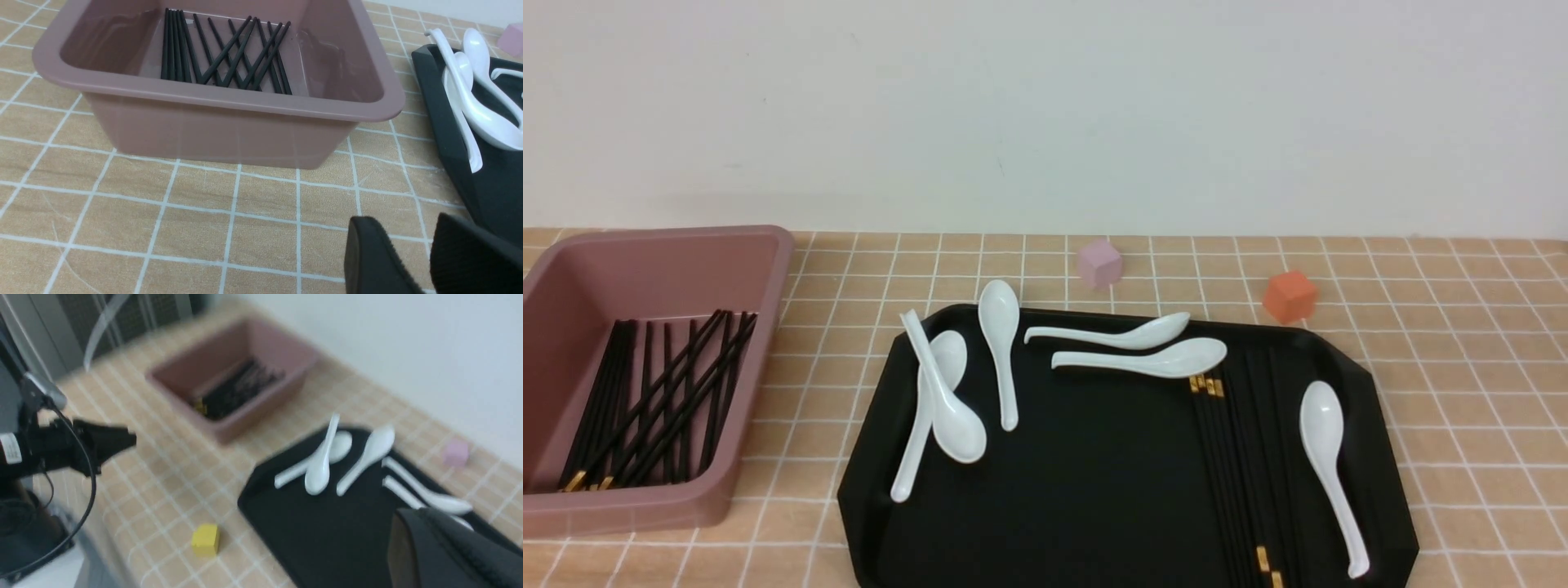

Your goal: On brown tablecloth take chopsticks from black tray and put them in box.

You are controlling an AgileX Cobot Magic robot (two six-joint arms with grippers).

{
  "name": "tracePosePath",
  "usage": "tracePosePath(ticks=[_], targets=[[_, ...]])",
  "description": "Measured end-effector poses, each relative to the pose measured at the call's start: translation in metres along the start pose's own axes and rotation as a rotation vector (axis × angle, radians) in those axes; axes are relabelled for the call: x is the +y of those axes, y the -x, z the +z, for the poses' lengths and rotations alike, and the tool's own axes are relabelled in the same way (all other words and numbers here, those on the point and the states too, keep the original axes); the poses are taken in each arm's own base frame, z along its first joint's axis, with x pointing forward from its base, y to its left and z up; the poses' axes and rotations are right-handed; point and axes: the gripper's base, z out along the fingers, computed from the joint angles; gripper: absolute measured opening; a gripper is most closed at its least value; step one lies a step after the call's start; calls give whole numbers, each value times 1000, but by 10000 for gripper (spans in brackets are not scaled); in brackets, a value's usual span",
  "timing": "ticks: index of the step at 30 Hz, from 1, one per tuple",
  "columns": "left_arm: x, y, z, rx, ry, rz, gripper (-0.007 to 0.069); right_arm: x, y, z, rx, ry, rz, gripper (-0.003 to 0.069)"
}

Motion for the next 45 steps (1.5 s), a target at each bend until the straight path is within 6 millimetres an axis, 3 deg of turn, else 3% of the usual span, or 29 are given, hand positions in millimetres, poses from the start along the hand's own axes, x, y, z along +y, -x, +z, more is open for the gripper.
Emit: tracePosePath(ticks=[2, 5, 7, 14, 30, 35, 39, 45], targets=[[0, 0, 0, 0, 0, 0, 239, -3, -42, 11, -13, 5, 16, -2], [0, 0, 0, 0, 0, 0, 239, -6, -85, 39, 14, 3, 23, -1], [0, 0, 0, 0, 0, 0, 239, -7, -103, 53, -7, 9, 30, 1], [0, 0, 0, 0, 0, 0, 239, -7, -111, 65, -148, 21, 37, 5], [0, 0, 0, 0, 0, 0, 239, -7, -112, 65, -153, 21, 37, 18], [0, 0, 0, 0, 0, 0, 239, -10, -119, 56, -196, 3, 4, 22], [0, 0, 0, 0, 0, 0, 239, -24, -136, 52, -213, -145, -3, 29], [0, 0, 0, 0, 0, 0, 239, -47, -188, 41, -208, -476, 64, 34]])
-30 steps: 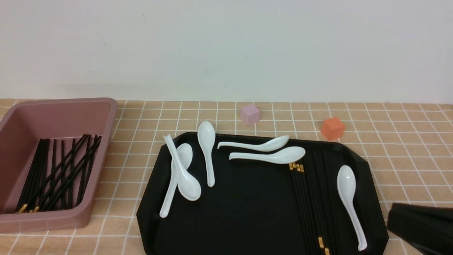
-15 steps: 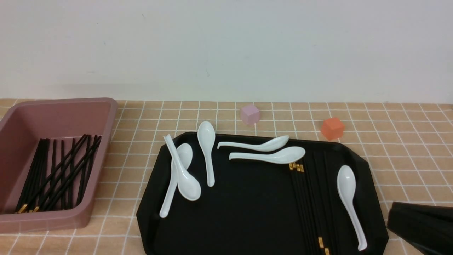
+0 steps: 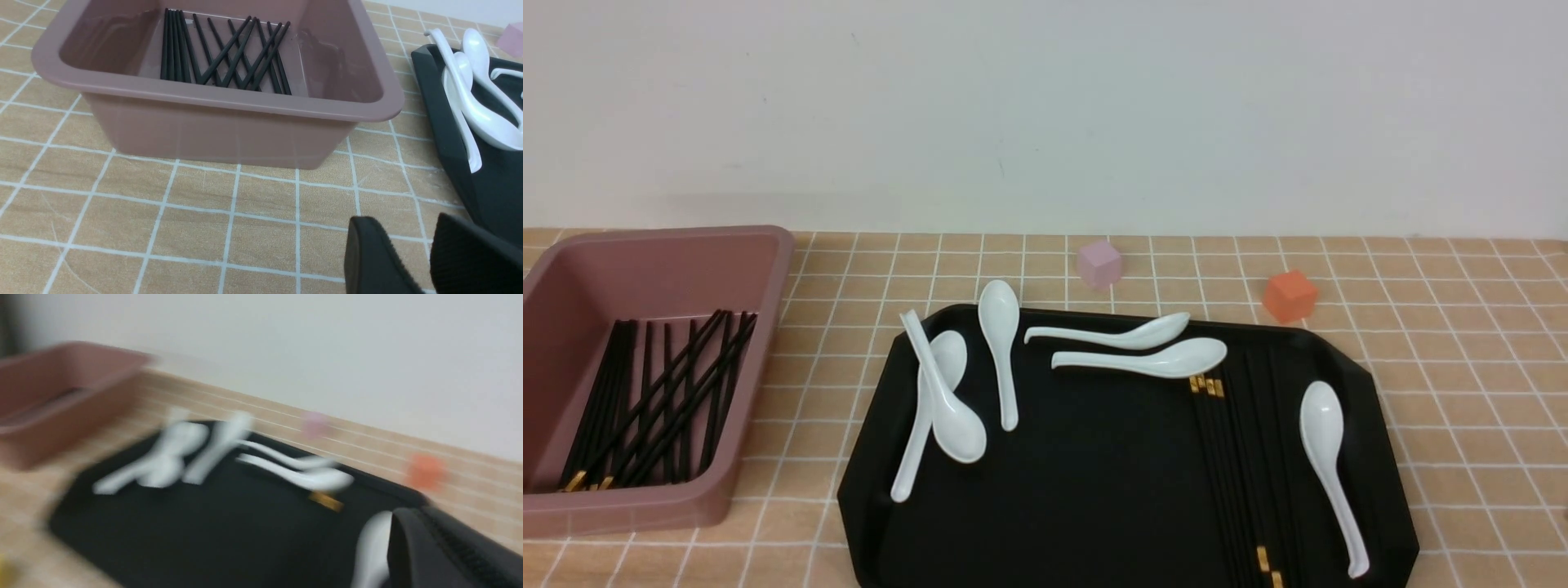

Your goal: On brown tablecloth take chopsticks from black tray and put them in box.

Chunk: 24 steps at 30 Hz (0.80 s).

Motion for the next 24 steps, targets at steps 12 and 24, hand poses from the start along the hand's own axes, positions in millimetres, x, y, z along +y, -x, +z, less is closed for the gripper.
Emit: tracePosePath(ticks=[12, 24], targets=[[0, 0, 0, 0, 0, 0, 239, -22, -74, -8, 42, -355, 54, 47], [0, 0, 0, 0, 0, 0, 239, -21, -83, -10, 149, -358, 75, 66]])
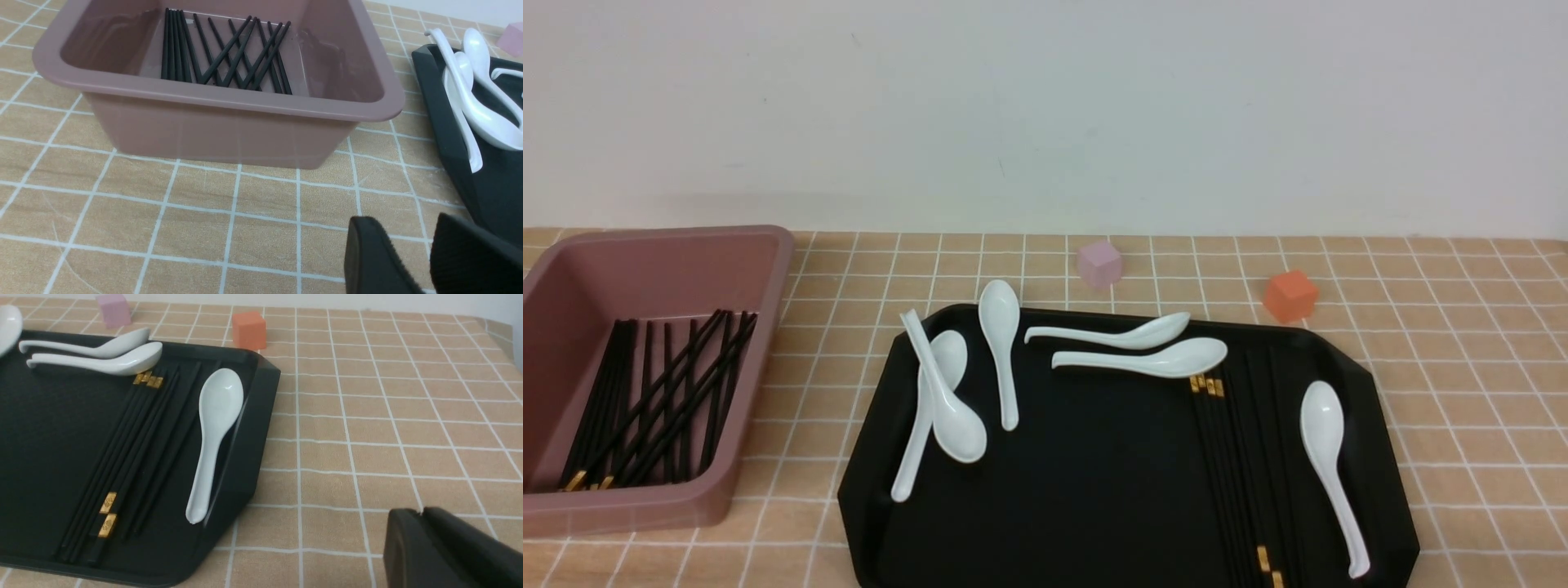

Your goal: On brown tablecloth take chopsticks from black tray and put them in box.

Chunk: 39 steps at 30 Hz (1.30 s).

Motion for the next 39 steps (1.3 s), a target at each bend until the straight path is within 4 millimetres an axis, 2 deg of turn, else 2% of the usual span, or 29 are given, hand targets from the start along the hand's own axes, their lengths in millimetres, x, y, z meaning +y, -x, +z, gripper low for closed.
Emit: tracePosePath(ticks=[39], targets=[[0, 0, 0, 0, 0, 0, 239, 0, 0, 0, 2, 0, 0, 118]])
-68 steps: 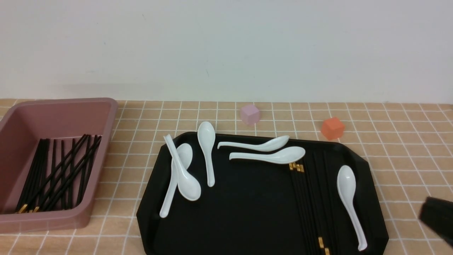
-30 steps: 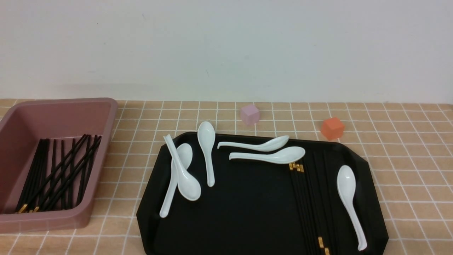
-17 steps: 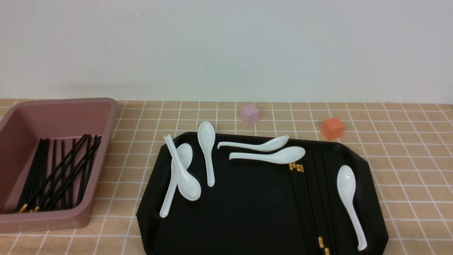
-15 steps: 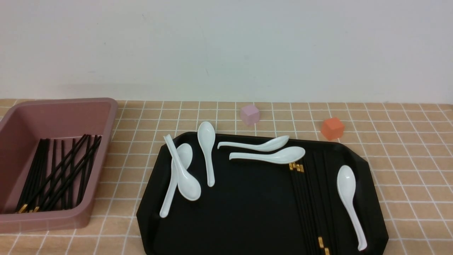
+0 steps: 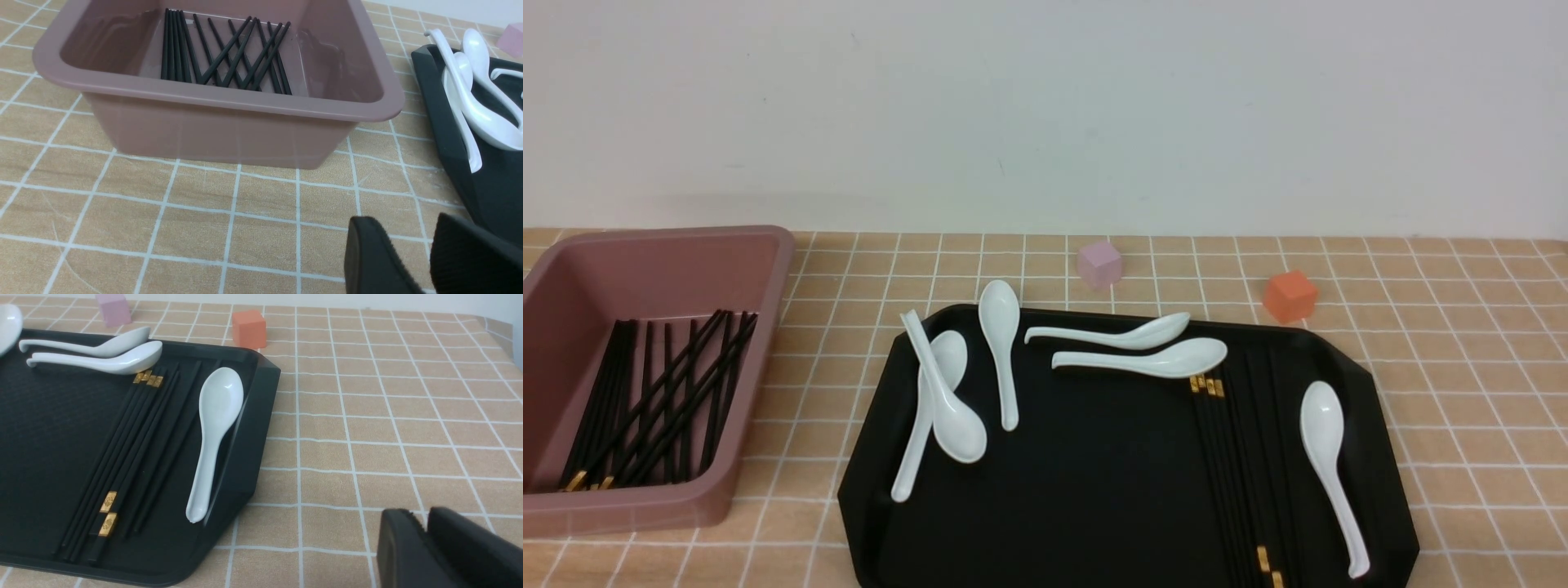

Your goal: On brown tablecloth take chopsticks from black tray and put them in box.

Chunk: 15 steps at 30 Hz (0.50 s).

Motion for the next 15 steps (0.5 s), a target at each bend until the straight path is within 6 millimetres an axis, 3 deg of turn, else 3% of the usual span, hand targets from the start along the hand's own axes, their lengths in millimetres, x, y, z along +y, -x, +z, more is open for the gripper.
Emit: tracePosePath(ticks=[15], targets=[[0, 0, 0, 0, 0, 0, 239, 0, 0, 0, 0, 0, 0, 136]])
